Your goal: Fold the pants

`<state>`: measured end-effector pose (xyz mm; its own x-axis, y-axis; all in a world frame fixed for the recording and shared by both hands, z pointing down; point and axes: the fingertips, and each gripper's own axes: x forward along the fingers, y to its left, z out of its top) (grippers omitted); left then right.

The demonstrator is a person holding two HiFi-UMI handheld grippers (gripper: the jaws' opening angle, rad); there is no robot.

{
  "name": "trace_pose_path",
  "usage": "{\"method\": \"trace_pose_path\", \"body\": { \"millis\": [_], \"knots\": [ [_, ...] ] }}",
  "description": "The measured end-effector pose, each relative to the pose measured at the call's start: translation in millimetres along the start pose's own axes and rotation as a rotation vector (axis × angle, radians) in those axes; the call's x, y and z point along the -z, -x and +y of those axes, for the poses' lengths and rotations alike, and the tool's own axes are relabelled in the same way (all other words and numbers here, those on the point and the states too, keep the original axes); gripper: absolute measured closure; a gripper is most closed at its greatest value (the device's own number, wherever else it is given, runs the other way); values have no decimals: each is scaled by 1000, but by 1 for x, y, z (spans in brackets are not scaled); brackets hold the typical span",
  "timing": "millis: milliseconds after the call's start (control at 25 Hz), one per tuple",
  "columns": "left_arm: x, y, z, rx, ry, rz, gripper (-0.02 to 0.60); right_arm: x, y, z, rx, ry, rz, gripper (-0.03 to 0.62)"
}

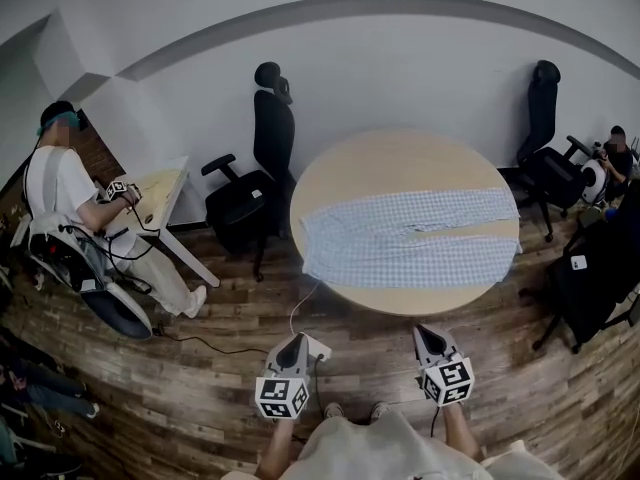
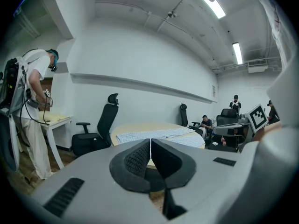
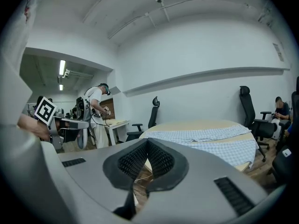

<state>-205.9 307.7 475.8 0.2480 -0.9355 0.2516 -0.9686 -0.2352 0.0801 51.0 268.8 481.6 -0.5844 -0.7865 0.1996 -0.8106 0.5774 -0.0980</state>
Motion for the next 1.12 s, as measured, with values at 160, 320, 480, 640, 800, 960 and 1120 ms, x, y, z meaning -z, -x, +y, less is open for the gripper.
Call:
{"method": "trace_pose_path", "body": {
  "millis": [160, 320, 480, 640, 800, 960, 1120],
  "knots": [
    [2, -5, -11, -14, -6, 2, 546, 8, 3, -9, -26, 6, 12, 566],
    [8, -8, -16, -19, 0, 13, 546, 16, 4, -14, -32, -6, 23, 566],
    [5, -19, -18, -18, -5, 11, 546, 15, -2, -21, -41, -10, 19, 565],
    [6, -33, -17, -19, -4, 15, 546, 15, -14, -29, -45, -11, 22, 565],
    [7, -52, -3, -20, 6, 22, 546, 15, -36, -35, -48, -10, 31, 565],
    [5, -79, 10, -12, 17, 20, 546, 15, -61, -45, -46, -4, 47, 565],
    [1, -117, 26, 8, 28, 18, 546, 9, -94, -57, -43, 13, 59, 566]
  ]
}}
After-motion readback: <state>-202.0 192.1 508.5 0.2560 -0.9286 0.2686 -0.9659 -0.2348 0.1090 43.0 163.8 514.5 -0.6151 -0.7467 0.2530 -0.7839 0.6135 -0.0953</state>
